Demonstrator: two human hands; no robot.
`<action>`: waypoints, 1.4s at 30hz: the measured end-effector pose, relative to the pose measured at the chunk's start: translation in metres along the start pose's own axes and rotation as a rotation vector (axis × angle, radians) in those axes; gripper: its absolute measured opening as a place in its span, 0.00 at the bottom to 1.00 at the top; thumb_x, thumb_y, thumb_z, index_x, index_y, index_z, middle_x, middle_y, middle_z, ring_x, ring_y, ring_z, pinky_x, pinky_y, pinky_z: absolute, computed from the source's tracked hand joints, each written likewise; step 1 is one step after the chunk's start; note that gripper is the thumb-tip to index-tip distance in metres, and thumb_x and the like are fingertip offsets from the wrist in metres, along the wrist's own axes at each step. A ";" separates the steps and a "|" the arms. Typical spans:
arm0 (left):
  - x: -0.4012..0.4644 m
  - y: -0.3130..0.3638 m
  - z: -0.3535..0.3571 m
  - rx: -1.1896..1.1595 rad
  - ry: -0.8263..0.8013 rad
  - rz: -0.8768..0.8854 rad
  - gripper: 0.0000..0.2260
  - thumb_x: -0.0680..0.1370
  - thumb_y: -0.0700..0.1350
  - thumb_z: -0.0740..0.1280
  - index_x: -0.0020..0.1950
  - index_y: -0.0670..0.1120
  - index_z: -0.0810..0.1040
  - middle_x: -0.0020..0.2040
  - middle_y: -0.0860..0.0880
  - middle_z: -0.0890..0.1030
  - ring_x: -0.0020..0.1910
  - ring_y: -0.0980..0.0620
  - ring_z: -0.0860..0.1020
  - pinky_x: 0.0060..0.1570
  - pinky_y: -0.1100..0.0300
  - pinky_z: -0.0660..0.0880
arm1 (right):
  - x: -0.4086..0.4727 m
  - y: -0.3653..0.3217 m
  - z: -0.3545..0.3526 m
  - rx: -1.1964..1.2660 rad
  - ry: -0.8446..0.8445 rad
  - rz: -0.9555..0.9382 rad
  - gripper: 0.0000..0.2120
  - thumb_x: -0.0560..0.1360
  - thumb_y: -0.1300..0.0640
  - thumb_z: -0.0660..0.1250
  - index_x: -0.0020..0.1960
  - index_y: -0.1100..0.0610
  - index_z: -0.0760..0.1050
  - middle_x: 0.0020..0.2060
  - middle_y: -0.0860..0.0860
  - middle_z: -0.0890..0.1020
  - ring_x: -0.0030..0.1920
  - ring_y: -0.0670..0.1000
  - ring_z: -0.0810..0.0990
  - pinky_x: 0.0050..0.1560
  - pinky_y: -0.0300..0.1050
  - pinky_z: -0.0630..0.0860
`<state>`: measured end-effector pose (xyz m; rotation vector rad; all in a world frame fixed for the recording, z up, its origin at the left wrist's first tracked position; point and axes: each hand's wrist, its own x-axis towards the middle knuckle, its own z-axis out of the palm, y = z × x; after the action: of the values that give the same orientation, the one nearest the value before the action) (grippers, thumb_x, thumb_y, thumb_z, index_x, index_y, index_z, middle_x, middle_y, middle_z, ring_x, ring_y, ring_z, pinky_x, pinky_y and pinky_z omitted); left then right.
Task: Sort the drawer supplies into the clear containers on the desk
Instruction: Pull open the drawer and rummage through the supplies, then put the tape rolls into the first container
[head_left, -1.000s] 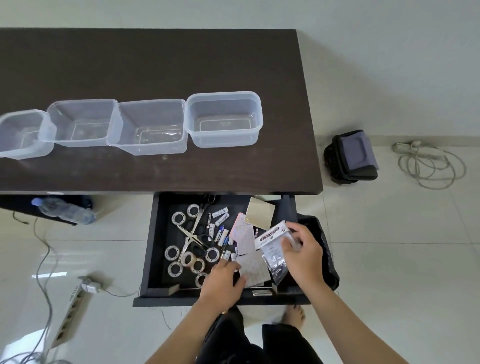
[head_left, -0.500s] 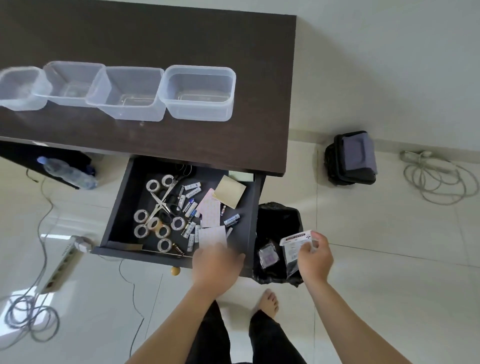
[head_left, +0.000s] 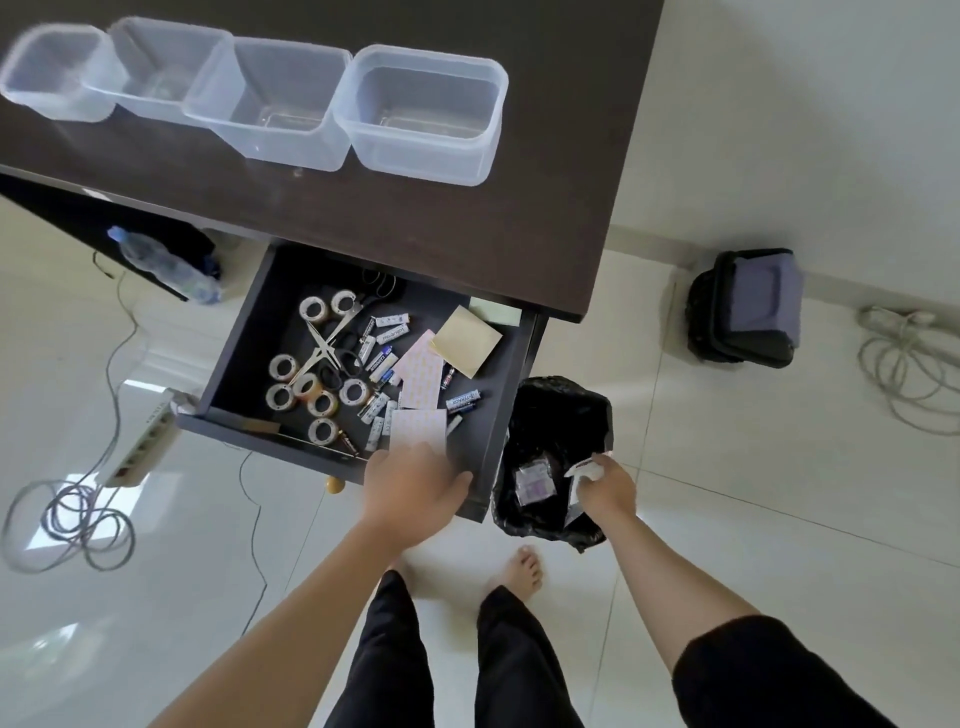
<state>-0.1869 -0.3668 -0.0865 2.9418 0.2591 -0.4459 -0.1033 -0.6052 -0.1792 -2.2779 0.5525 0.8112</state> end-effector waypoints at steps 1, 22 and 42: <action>0.000 0.000 0.000 -0.004 -0.002 0.000 0.31 0.72 0.66 0.42 0.48 0.55 0.82 0.47 0.55 0.80 0.48 0.51 0.77 0.49 0.56 0.67 | 0.001 0.000 -0.001 -0.010 -0.036 -0.002 0.23 0.76 0.62 0.61 0.71 0.56 0.68 0.66 0.57 0.74 0.63 0.60 0.75 0.56 0.45 0.72; 0.003 -0.021 -0.036 -0.562 -0.055 -0.067 0.10 0.77 0.49 0.64 0.55 0.46 0.80 0.52 0.49 0.78 0.53 0.50 0.77 0.51 0.60 0.71 | -0.123 -0.101 0.004 0.399 0.197 -0.451 0.09 0.76 0.62 0.63 0.53 0.56 0.79 0.40 0.49 0.80 0.38 0.43 0.76 0.39 0.25 0.70; 0.082 -0.218 -0.053 -0.365 -0.326 -0.217 0.18 0.76 0.42 0.62 0.66 0.45 0.69 0.68 0.40 0.64 0.55 0.37 0.77 0.54 0.48 0.75 | -0.120 -0.258 0.178 -0.175 -0.186 -0.374 0.12 0.72 0.57 0.68 0.55 0.54 0.78 0.52 0.53 0.82 0.53 0.54 0.79 0.53 0.49 0.77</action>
<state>-0.1374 -0.1331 -0.0888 2.4507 0.5531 -0.8012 -0.1147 -0.2814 -0.0932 -2.3294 -0.0327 0.8939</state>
